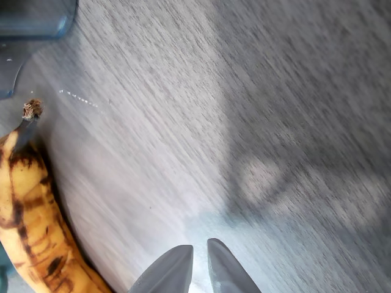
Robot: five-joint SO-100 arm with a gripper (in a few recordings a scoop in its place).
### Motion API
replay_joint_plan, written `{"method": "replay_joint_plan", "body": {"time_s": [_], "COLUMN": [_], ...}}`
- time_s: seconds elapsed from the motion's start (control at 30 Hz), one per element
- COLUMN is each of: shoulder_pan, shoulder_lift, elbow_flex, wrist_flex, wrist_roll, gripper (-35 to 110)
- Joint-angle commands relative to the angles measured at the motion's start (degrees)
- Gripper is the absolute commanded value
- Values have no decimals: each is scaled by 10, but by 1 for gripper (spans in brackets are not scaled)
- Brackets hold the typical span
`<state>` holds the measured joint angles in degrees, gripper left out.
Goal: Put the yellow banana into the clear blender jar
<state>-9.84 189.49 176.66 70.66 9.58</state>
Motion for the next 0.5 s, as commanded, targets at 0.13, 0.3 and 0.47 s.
{"method": "replay_joint_plan", "body": {"time_s": [0.13, 0.3, 0.47], "shoulder_pan": [0, -3, 8], "shoulder_lift": [17, 17, 17], "elbow_flex": [6, 6, 6], "wrist_flex": [4, 4, 4], "wrist_roll": [-4, -4, 16], "gripper": [0, 0, 0]}}
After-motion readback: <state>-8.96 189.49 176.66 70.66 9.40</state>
